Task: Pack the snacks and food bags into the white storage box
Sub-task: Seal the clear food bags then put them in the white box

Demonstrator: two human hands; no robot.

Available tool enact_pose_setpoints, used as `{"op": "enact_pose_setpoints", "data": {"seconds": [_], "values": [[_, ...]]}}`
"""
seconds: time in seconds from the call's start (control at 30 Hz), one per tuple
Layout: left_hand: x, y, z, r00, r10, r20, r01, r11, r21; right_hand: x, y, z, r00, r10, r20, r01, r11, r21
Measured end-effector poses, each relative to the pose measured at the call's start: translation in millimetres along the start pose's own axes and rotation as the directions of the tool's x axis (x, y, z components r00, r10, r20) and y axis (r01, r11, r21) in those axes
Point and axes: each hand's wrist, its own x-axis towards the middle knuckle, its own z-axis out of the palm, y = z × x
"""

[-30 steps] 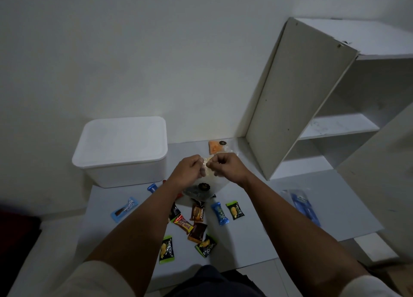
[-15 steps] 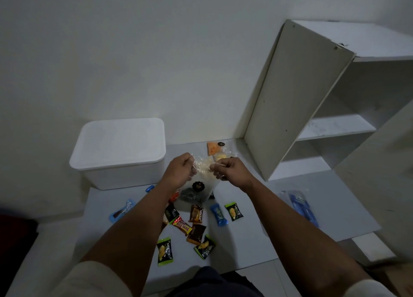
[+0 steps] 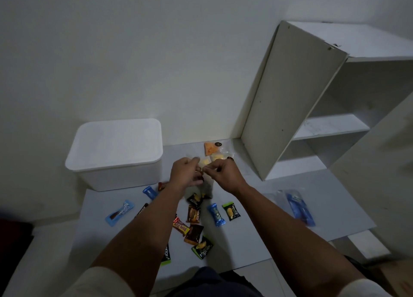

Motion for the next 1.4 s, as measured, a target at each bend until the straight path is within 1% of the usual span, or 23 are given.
{"op": "enact_pose_setpoints", "data": {"seconds": [0.1, 0.17, 0.27, 0.33, 0.4, 0.47, 0.6, 0.7, 0.87, 0.97, 1.07, 1.2, 1.3, 1.4], "values": [[0, -1, 0, 1.000, 0.000, 0.011, 0.000, 1.000, -0.017, -2, -3, -1, 1.000, -0.014, 0.000, 0.014, 0.999, -0.037], [-1, -1, -1, 0.999, 0.002, 0.038, -0.001, 1.000, -0.015, -3, -5, -2, 1.000, -0.021, 0.020, 0.021, 0.999, -0.027], [-2, 0, -3, 0.997, 0.028, 0.067, -0.033, 0.996, 0.077, -5, -11, -4, 0.997, 0.005, 0.074, -0.011, 0.997, 0.077], [-2, 0, -5, 0.992, 0.014, 0.124, -0.030, 0.991, 0.132, -6, -15, -7, 0.997, 0.031, 0.072, -0.042, 0.986, 0.164], [-3, 0, -7, 0.982, -0.008, 0.187, -0.020, 0.988, 0.150, -6, -15, -9, 0.997, 0.054, 0.062, -0.067, 0.969, 0.239], [-4, 2, -8, 0.977, -0.004, 0.211, -0.035, 0.983, 0.180, -7, -15, -10, 0.994, 0.069, 0.079, -0.088, 0.960, 0.265], [-5, 8, -11, 0.976, 0.020, 0.215, -0.073, 0.968, 0.240, -9, -15, -8, 0.991, 0.076, 0.107, -0.103, 0.957, 0.271], [-5, 10, -14, 0.976, -0.012, 0.219, -0.052, 0.957, 0.285, -7, -16, -10, 0.988, 0.102, 0.115, -0.129, 0.957, 0.260], [-7, 12, -10, 0.973, -0.026, 0.230, -0.063, 0.926, 0.372, -7, -18, -9, 0.984, 0.127, 0.125, -0.153, 0.961, 0.230], [-9, 11, -9, 0.976, -0.002, 0.216, -0.084, 0.917, 0.390, -9, -18, -7, 0.987, 0.130, 0.095, -0.151, 0.953, 0.264], [-7, 10, -9, 0.971, 0.030, 0.236, -0.128, 0.902, 0.412, -9, -18, -7, 0.985, 0.155, 0.074, -0.171, 0.933, 0.316], [-3, 14, -7, 0.961, 0.073, 0.267, -0.178, 0.901, 0.396, -9, -20, -10, 0.974, 0.205, 0.100, -0.228, 0.875, 0.428], [-3, 16, -4, 0.964, 0.108, 0.244, -0.199, 0.900, 0.388, -8, -21, -12, 0.973, 0.198, 0.120, -0.231, 0.865, 0.446], [-5, 13, -1, 0.973, 0.113, 0.202, -0.183, 0.910, 0.371, -6, -23, -13, 0.977, 0.194, 0.089, -0.214, 0.865, 0.454]]}}
